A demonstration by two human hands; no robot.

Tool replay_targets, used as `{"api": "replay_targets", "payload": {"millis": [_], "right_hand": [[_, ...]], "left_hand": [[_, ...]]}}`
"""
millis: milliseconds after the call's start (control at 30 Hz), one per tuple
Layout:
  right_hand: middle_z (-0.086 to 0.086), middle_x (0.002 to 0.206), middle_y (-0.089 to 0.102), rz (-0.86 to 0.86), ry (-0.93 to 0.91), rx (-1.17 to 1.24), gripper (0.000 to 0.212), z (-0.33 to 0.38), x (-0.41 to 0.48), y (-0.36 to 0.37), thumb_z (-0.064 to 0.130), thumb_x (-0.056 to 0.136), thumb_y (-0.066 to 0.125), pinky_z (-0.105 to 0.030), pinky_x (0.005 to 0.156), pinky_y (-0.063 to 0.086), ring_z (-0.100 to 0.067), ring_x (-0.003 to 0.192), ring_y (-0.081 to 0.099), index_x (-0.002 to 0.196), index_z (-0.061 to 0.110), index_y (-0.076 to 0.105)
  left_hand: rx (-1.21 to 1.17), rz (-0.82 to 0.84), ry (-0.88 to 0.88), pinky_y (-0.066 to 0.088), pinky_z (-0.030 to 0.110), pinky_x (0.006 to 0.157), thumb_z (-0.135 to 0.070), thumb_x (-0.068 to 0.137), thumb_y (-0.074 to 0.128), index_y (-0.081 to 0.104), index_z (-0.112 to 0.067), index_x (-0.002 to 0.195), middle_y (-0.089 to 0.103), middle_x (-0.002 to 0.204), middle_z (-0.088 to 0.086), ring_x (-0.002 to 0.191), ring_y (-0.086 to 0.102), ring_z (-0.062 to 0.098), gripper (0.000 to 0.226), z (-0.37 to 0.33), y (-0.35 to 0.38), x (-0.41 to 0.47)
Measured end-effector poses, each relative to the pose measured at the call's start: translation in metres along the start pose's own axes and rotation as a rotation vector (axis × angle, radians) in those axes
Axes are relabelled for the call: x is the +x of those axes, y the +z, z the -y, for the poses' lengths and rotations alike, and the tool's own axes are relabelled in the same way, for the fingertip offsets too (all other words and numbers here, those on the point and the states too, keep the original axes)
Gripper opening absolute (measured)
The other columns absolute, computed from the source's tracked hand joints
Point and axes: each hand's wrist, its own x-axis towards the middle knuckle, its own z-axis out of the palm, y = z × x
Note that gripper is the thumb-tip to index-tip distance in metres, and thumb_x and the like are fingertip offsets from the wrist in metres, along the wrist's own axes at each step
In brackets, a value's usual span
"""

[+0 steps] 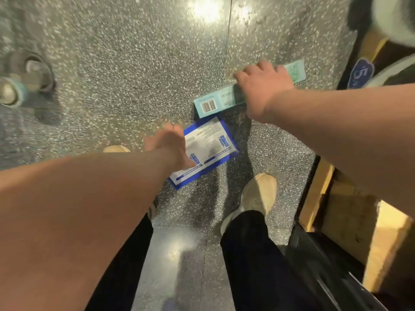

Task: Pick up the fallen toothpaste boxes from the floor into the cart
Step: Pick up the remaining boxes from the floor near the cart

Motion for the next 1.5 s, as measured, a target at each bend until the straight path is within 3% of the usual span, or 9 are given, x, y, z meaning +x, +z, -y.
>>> {"api": "replay_targets", "payload": {"millis": [233, 567, 700, 867, 1100, 1233, 1333, 1433, 1500], "right_hand": [[-0.015, 0.135, 0.056, -0.149, 0.061, -0.062, 0.060, -0.010, 0.021, 0.030, 0.008, 0.083, 0.062, -0.065, 0.120, 0.013, -0.039, 0.136, 0.042, 0.139, 0.020, 0.047], [-0.013, 0.138, 0.054, -0.131, 0.000, 0.011, 0.062, 0.008, 0.018, 0.018, 0.013, 0.083, 0.064, -0.067, 0.119, 0.012, -0.039, 0.137, 0.041, 0.141, 0.022, 0.044], [-0.012, 0.136, 0.055, -0.094, -0.045, 0.034, 0.060, 0.022, 0.015, 0.010, 0.019, 0.083, 0.066, -0.063, 0.118, 0.017, -0.038, 0.134, 0.042, 0.139, 0.021, 0.044], [-0.004, 0.120, 0.060, 0.021, -0.076, 0.191, 0.049, 0.029, 0.011, 0.004, 0.018, 0.086, 0.065, -0.055, 0.110, 0.030, -0.032, 0.123, 0.046, 0.132, 0.027, 0.050], [0.006, 0.112, 0.062, 0.121, -0.033, 0.429, 0.056, 0.030, 0.010, 0.011, 0.015, 0.087, 0.058, -0.049, 0.103, 0.034, -0.024, 0.109, 0.049, 0.138, 0.037, 0.050], [0.009, 0.116, 0.065, 0.179, -0.063, 0.552, 0.053, 0.020, 0.006, 0.007, 0.037, 0.092, 0.056, -0.048, 0.106, 0.032, -0.023, 0.112, 0.054, 0.143, 0.041, 0.047], [0.009, 0.110, 0.063, 0.256, -0.130, 0.507, 0.045, 0.020, -0.004, 0.005, 0.057, 0.088, 0.050, -0.054, 0.110, 0.026, -0.024, 0.113, 0.053, 0.129, 0.037, 0.053], [0.000, 0.133, 0.051, 0.202, -0.216, 0.293, 0.097, 0.025, -0.014, 0.017, 0.079, 0.066, 0.060, -0.060, 0.115, 0.023, -0.028, 0.129, 0.043, 0.145, 0.029, 0.034], [-0.005, 0.152, 0.036, 0.143, -0.180, 0.207, 0.126, 0.029, -0.020, 0.030, 0.074, 0.061, 0.075, -0.062, 0.117, 0.019, -0.030, 0.142, 0.032, 0.158, 0.026, 0.010]], "left_hand": [[-0.135, -0.123, -0.073, 0.042, 0.049, 0.100, -0.058, 0.070, 0.082, 0.032, -0.010, 0.141, 0.044, 0.134, 0.008, 0.119, 0.049, 0.028, 0.099, -0.013, 0.048, 0.027], [-0.160, -0.201, -0.021, 0.030, 0.052, 0.116, -0.057, 0.072, 0.083, 0.043, -0.014, 0.128, 0.057, 0.106, 0.001, 0.104, 0.058, 0.024, 0.081, -0.012, 0.035, 0.026], [-0.168, -0.325, 0.122, 0.049, 0.035, 0.079, -0.040, 0.075, 0.088, 0.049, -0.018, 0.099, 0.050, 0.089, -0.001, 0.083, 0.051, 0.018, 0.051, -0.012, 0.011, -0.001], [0.018, -0.483, 0.403, 0.038, 0.032, 0.074, -0.014, 0.096, 0.060, 0.055, -0.014, 0.109, 0.040, 0.092, 0.001, 0.082, 0.039, 0.019, 0.014, -0.015, -0.001, -0.025], [0.101, -0.654, 0.364, 0.026, 0.046, 0.096, -0.021, 0.080, 0.073, 0.055, -0.016, 0.106, 0.048, 0.109, 0.008, 0.102, 0.048, 0.028, 0.032, -0.011, -0.002, -0.012], [0.064, -0.756, 0.406, 0.024, 0.045, 0.095, -0.030, 0.068, 0.080, 0.054, -0.017, 0.098, 0.043, 0.103, 0.007, 0.096, 0.034, 0.023, 0.042, -0.005, -0.006, 0.001], [0.111, -0.676, 0.389, 0.016, 0.049, 0.112, -0.050, 0.073, 0.073, 0.034, -0.017, 0.121, 0.032, 0.117, 0.006, 0.111, 0.028, 0.023, 0.069, -0.006, -0.013, 0.000], [0.104, -0.559, 0.292, 0.002, 0.061, 0.119, -0.067, 0.074, 0.063, 0.020, -0.013, 0.143, 0.032, 0.139, 0.009, 0.137, 0.027, 0.029, 0.098, -0.011, -0.020, -0.001], [0.106, -0.515, 0.259, 0.008, 0.065, 0.120, -0.069, 0.073, 0.063, 0.030, -0.013, 0.141, 0.047, 0.132, 0.005, 0.132, 0.040, 0.027, 0.094, -0.014, -0.023, 0.000]]}}
